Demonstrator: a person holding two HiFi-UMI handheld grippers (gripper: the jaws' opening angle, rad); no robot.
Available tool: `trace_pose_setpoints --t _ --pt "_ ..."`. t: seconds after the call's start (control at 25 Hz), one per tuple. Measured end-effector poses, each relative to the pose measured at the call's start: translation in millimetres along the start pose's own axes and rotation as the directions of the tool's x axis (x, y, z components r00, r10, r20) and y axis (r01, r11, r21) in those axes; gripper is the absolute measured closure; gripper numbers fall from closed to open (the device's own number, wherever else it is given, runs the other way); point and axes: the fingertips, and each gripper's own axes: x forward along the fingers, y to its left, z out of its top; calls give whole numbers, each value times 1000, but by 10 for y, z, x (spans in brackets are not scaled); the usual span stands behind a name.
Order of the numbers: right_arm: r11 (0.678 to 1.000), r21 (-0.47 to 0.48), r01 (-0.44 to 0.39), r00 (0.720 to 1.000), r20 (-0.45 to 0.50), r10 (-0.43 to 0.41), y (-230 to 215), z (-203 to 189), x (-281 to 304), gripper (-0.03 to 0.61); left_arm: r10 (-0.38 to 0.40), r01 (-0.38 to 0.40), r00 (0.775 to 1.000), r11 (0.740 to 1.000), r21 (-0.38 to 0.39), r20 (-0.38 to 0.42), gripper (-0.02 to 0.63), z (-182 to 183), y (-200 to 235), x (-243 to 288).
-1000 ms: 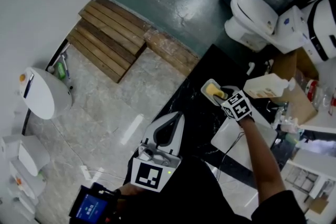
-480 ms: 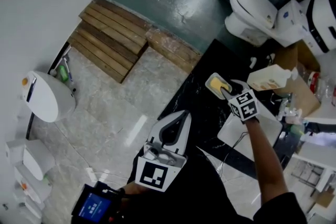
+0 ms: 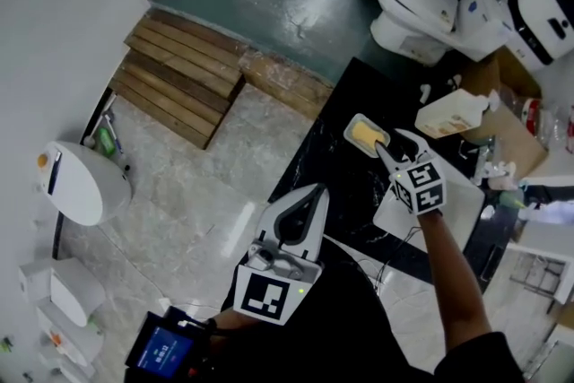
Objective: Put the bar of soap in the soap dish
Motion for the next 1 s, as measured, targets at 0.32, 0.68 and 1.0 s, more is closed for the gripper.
trace_pose_setpoints --t 0.32,0.68,1.0 --pt "994 82 72 992 100 -80 199 288 -433 396 -90 89 996 996 -6 -19 614 -28 -211 119" --pt "973 149 174 965 173 -198 284 243 -901 462 -183 183 983 983 -2 -4 614 25 -418 206" --pt "911 291 291 894 257 -368 248 298 -1444 563 -244 244 970 970 0 -6 614 40 -503 214"
